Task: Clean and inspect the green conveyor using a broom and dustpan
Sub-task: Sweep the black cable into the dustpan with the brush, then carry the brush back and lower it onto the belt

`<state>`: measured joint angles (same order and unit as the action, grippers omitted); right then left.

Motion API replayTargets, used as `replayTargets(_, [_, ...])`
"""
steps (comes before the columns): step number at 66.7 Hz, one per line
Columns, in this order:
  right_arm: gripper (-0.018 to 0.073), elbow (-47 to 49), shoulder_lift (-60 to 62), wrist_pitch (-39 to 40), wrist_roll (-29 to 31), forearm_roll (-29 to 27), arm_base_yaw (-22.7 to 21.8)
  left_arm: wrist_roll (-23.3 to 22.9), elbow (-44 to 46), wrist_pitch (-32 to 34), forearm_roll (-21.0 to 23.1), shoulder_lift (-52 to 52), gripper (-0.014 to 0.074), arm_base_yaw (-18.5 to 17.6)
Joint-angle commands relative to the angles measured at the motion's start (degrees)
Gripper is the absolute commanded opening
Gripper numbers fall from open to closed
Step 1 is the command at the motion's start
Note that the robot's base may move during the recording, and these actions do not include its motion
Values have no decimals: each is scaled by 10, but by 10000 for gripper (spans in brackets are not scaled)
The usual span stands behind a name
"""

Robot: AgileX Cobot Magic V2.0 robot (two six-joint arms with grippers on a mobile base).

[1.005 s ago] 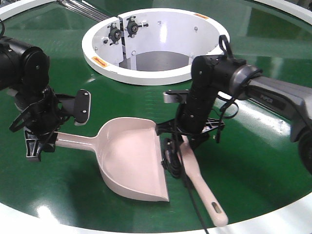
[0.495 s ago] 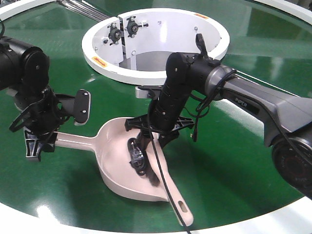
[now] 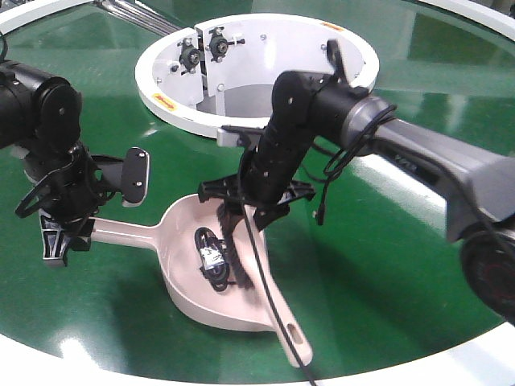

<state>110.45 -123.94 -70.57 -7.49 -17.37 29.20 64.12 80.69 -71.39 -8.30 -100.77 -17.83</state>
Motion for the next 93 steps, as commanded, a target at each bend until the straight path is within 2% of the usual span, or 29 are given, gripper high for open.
replayTargets(1, [-4, 15, 82, -33, -4, 43, -1, -14, 13, -8, 7, 22, -7, -4])
replayTargets(9, [-4, -15, 126, -33, -5, 113, -8, -14, 13, -8, 7, 22, -7, -4])
replayTargets(13, [-4, -36, 148, -33, -4, 125, -19, -14, 13, -8, 7, 22, -7, -4])
replayTargets(36, [-4, -140, 195, -33, 63, 110, -123, -14, 13, -8, 7, 22, -7, -4])
replayTargets(57, [-1, -152, 153, -33, 118, 112, -187, -14, 13, -8, 7, 22, -7, -4])
replayTargets(93, [-1, -150, 81, -31, 125, 124, -198, -14, 13, -8, 7, 22, -7, -4])
